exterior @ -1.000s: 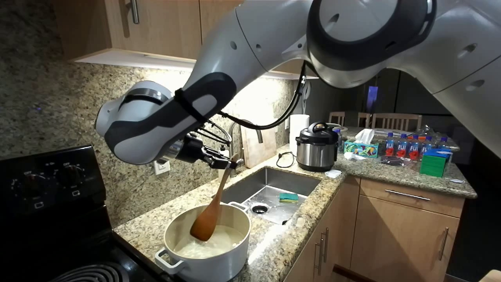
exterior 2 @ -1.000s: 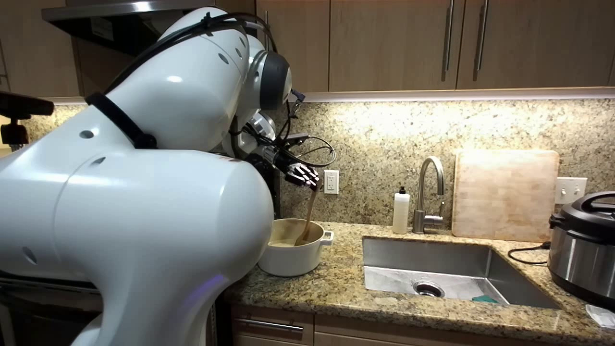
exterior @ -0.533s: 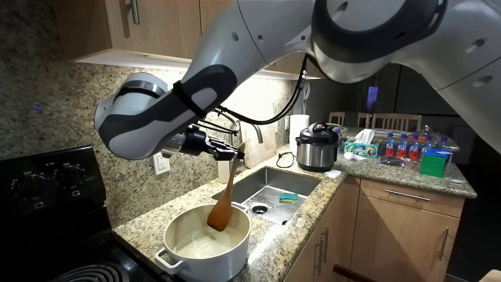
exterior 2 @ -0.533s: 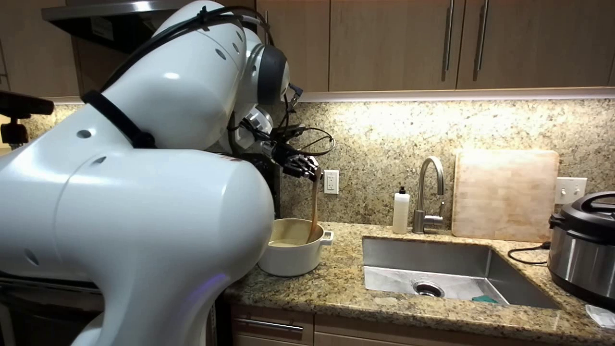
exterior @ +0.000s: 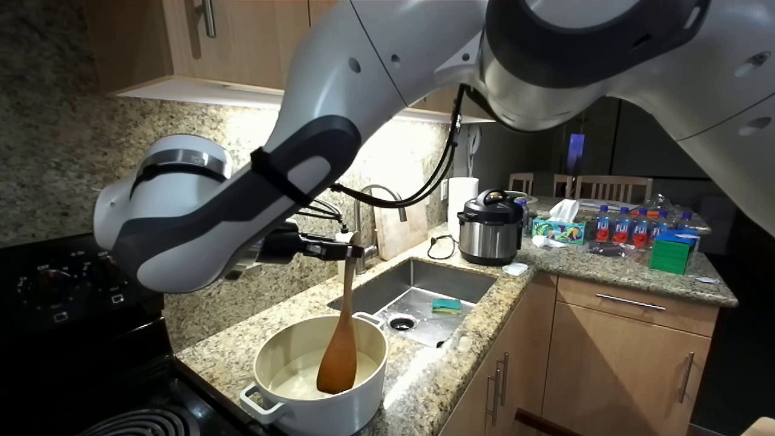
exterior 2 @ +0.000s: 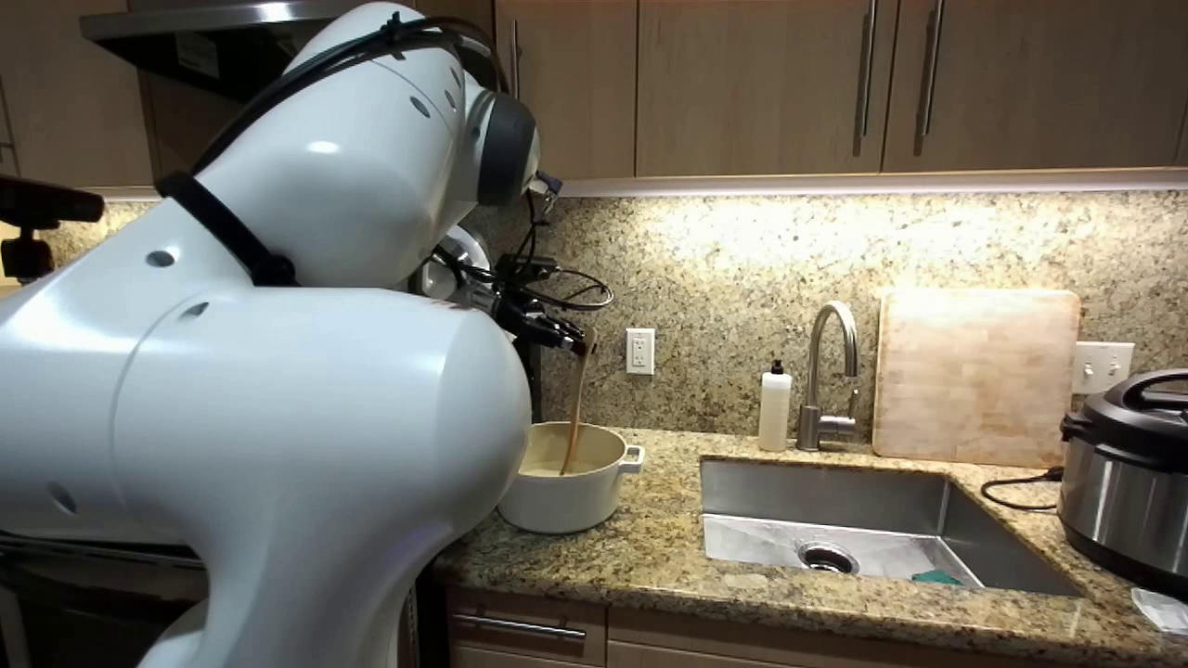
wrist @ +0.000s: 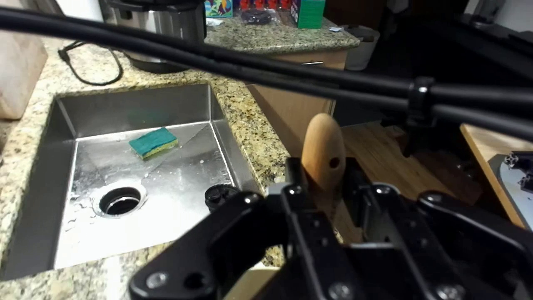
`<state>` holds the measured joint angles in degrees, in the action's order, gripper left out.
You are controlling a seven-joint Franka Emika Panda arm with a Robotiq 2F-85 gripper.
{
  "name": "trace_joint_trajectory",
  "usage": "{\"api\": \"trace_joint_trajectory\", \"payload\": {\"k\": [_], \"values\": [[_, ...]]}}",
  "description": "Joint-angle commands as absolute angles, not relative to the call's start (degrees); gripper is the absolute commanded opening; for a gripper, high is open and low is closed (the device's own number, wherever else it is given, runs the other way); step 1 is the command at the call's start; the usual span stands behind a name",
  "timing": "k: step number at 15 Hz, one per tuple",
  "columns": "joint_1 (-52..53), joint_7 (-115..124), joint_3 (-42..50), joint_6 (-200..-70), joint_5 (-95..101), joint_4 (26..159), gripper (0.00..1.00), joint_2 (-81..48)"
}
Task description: Use the wooden spatula to stir the water in the pot.
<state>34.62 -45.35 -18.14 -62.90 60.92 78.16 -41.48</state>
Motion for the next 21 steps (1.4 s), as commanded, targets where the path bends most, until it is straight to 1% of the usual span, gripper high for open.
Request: {"api": "trace_joint_trajectory", "payload": {"k": [1,4,8,15,21], "values": [[33.9,-51.6,-19.5,-68.1,63.4,80.9,0.07,-40.7],[33.0,-53.6,-19.2,-73.3,62.2,79.2,0.07,-42.1],[32.0,-53.8,-18.1,-76.2,60.9,75.3,0.07,-44.9],[29.8,-52.4,-16.1,-75.2,58.0,69.6,0.07,-48.5],[27.4,-49.8,-16.0,-74.5,53.9,72.0,0.07,-45.5]]}}
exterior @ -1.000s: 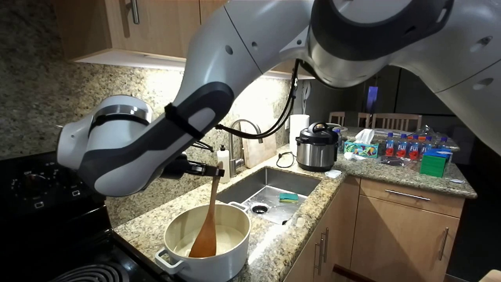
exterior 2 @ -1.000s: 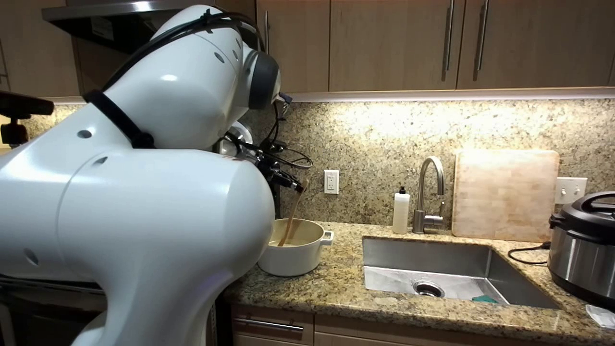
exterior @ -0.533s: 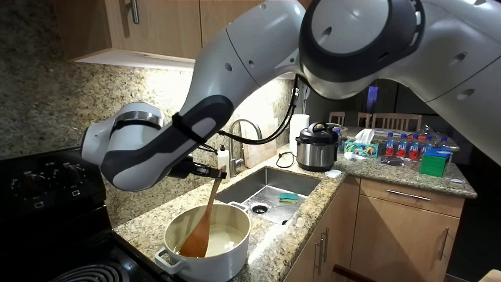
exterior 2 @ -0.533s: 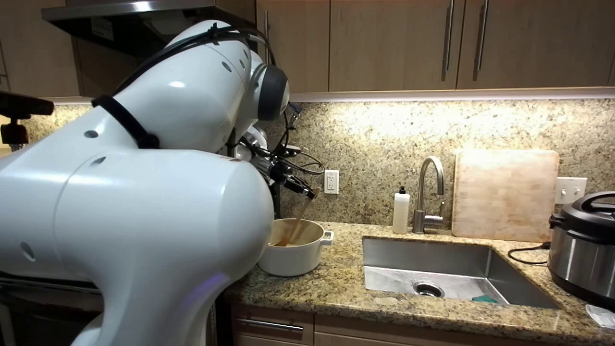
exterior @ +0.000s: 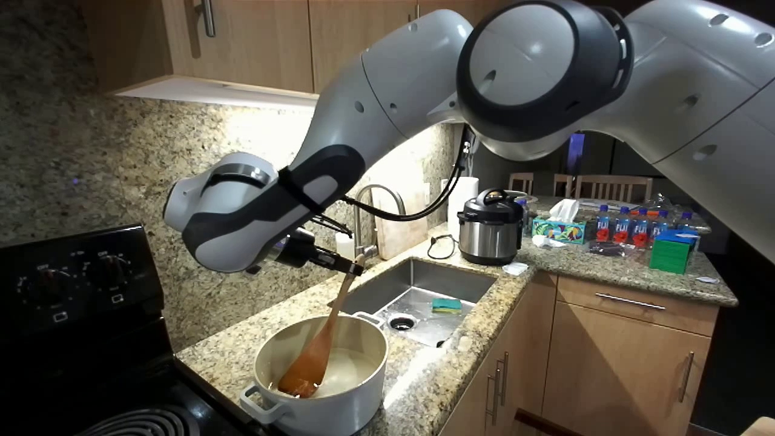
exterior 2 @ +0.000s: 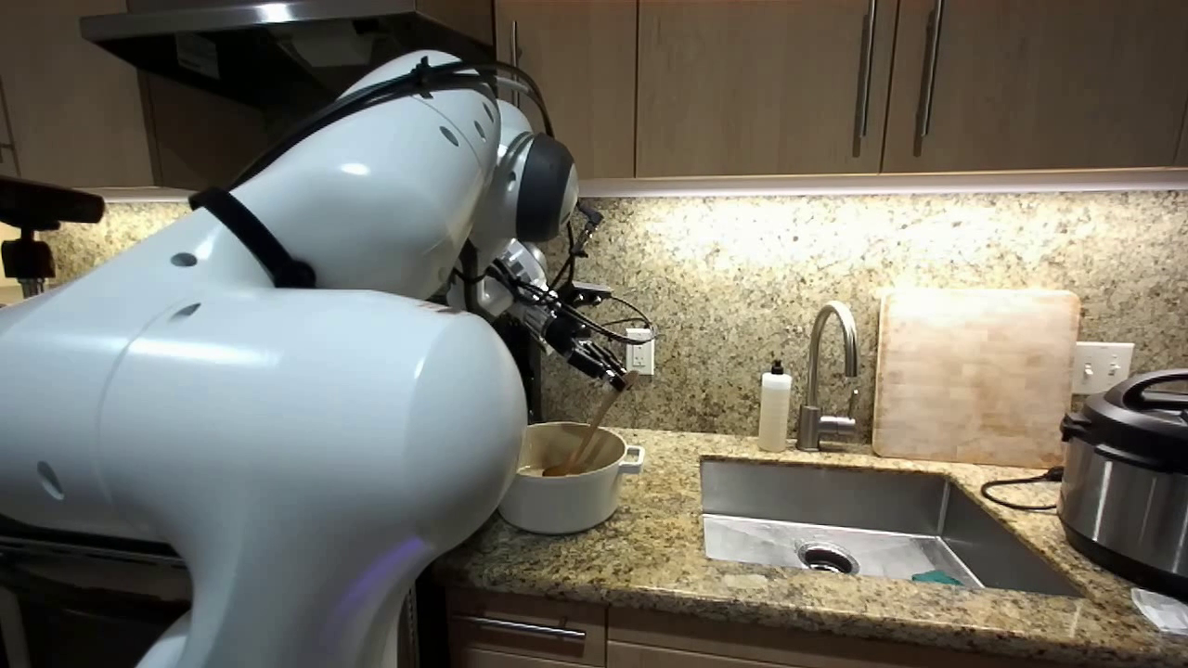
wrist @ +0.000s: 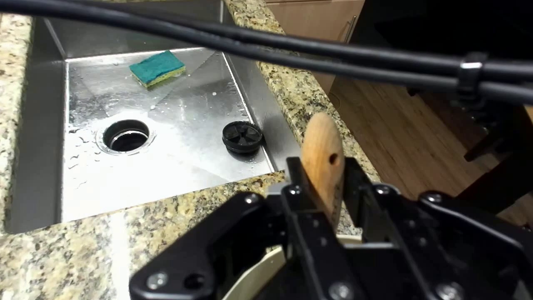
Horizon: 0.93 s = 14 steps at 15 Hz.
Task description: Use the wooden spatula to stir the water in the pot.
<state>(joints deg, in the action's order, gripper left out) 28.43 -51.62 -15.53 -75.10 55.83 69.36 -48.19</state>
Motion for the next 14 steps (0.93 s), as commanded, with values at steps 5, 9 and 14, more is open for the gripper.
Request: {"api": "trace_joint_trajectory", "payload": {"k": [5,9,14], "values": [[27.3,-51.3,-16.2,-72.0,54.1,73.8,0.07,-44.3],[27.6,-51.6,-16.6,-72.1,52.2,73.7,0.07,-45.4],[28.5,-53.1,-17.5,-73.0,51.1,73.6,0.07,-47.6]]}}
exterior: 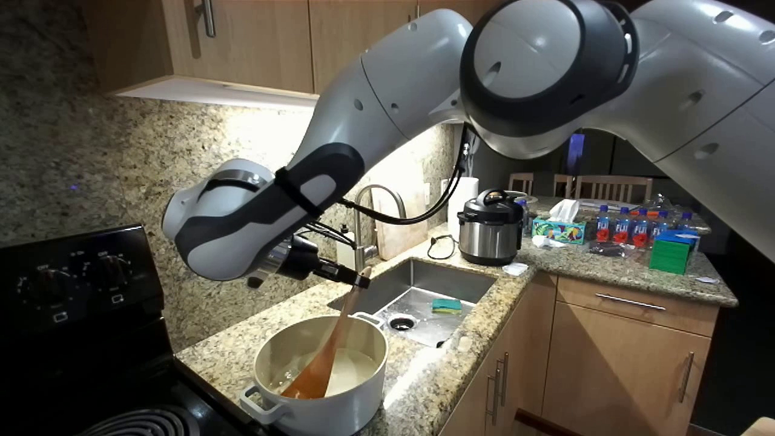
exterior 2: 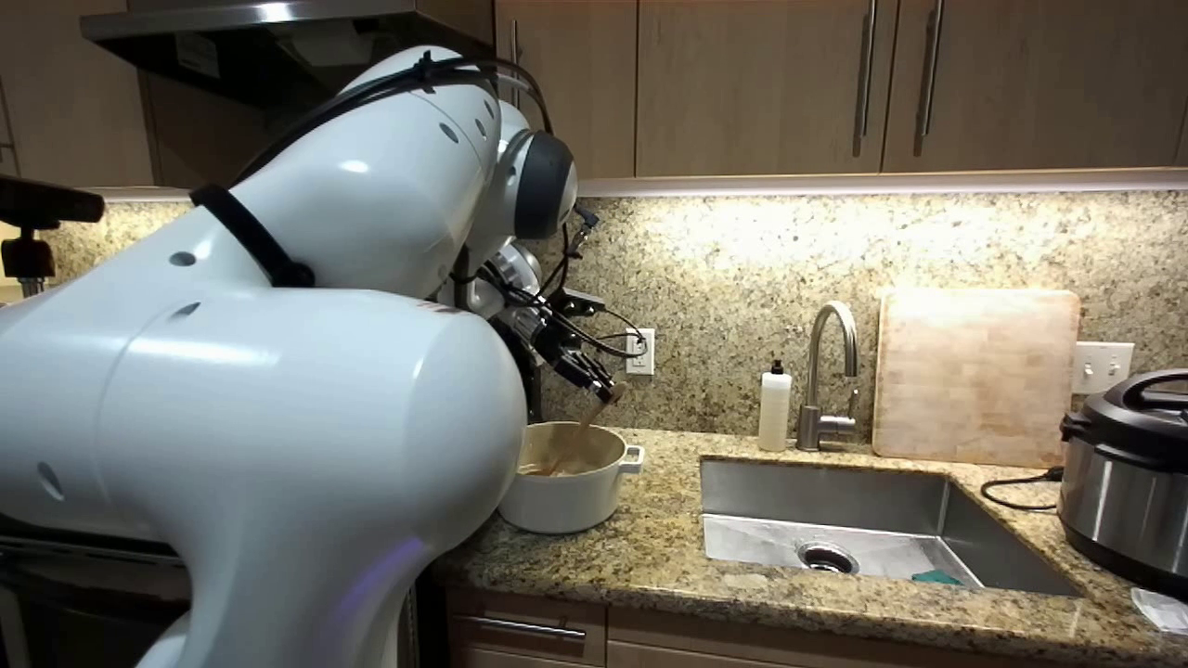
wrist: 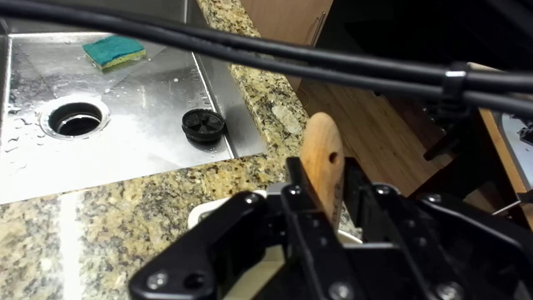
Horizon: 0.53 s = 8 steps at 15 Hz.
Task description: Use the wooden spatula to stir the water in the pot.
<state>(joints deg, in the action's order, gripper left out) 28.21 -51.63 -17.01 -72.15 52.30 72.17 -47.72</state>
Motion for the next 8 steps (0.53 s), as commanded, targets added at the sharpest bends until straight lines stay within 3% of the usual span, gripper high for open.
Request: {"api": "trace_joint_trajectory", "payload": {"k": [1,8], "values": [[28.7,-53.5,-17.6,-73.3,51.2,73.3,0.07,-48.1],[28.4,-51.8,-16.9,-76.9,50.9,68.5,0.07,-49.7]]}}
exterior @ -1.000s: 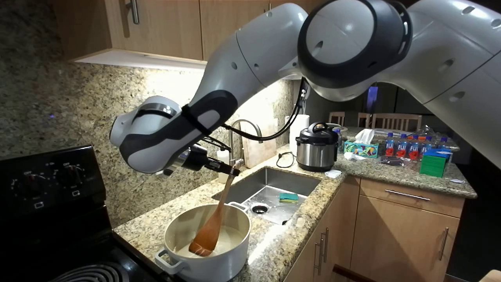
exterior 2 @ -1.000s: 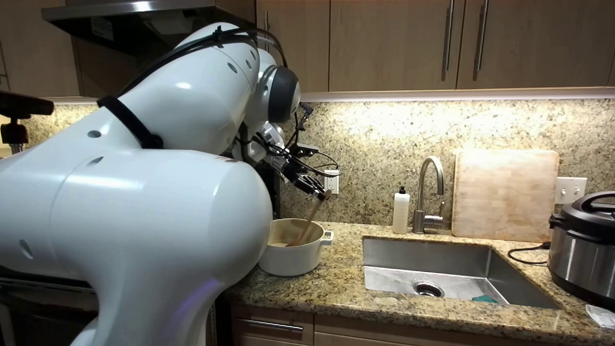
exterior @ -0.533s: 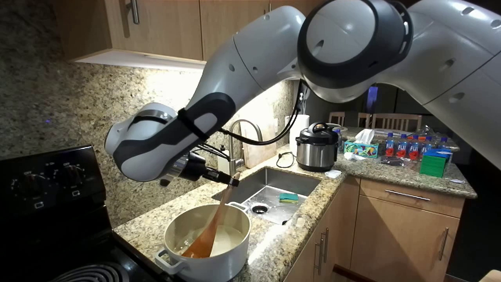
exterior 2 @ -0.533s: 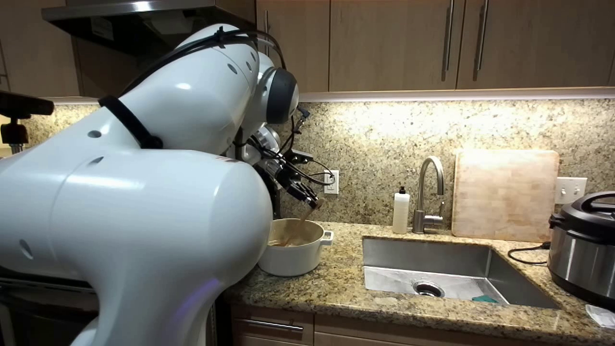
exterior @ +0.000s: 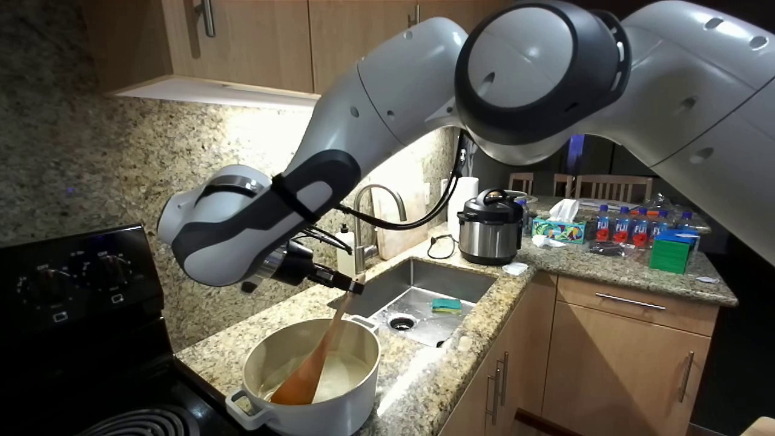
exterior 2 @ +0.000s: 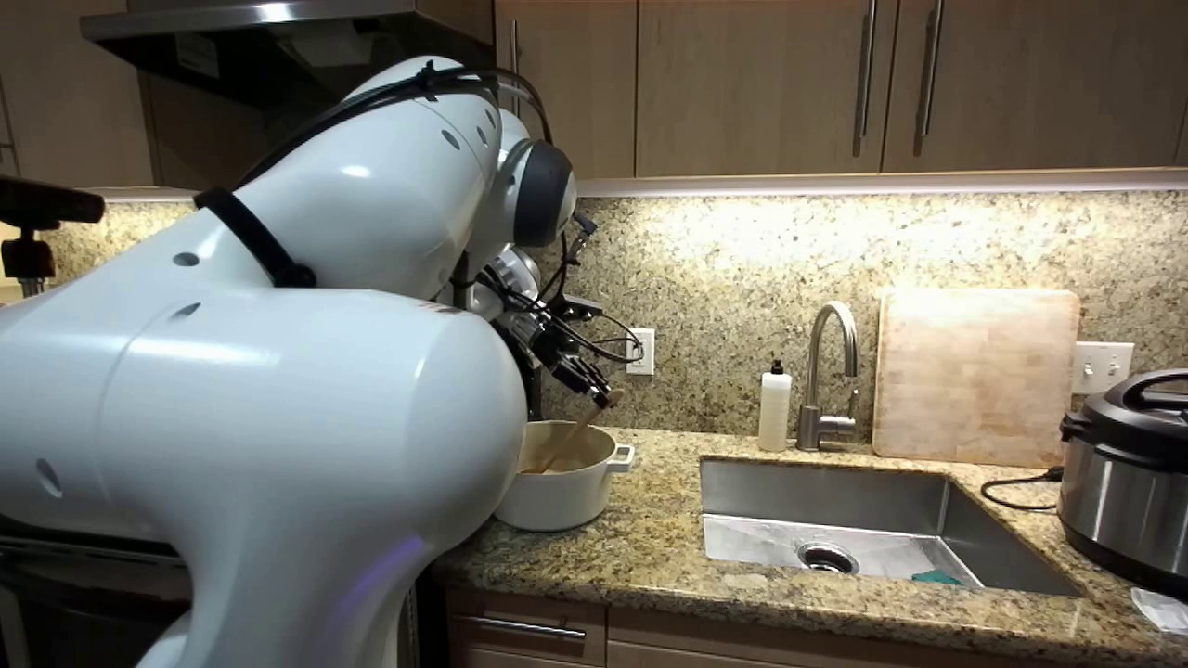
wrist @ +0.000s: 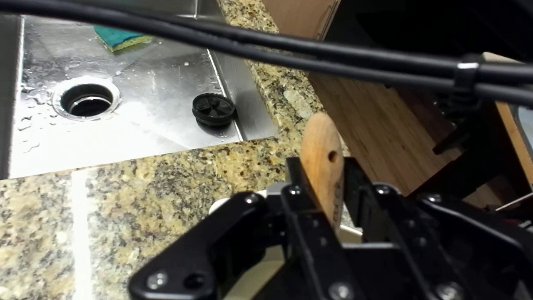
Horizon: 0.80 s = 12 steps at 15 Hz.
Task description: Use the wooden spatula to stir the water in the pot.
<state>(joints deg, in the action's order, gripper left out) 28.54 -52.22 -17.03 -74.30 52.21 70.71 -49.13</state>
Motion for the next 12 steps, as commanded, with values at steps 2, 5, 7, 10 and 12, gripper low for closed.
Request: {"api": "trace_joint_trajectory", "payload": {"k": [2,5,7,10,12], "values": [[28.3,-51.8,-16.2,-77.0,51.0,68.0,0.07,-49.1],[26.9,-50.8,-16.2,-76.8,51.4,69.4,0.07,-47.4],[25.9,-49.9,-15.9,-76.5,51.5,71.3,0.07,-46.0],[24.4,-51.3,-15.6,-76.7,52.9,76.3,0.07,-42.7],[24.1,-52.0,-15.3,-76.0,55.0,81.3,0.07,-39.5]]}}
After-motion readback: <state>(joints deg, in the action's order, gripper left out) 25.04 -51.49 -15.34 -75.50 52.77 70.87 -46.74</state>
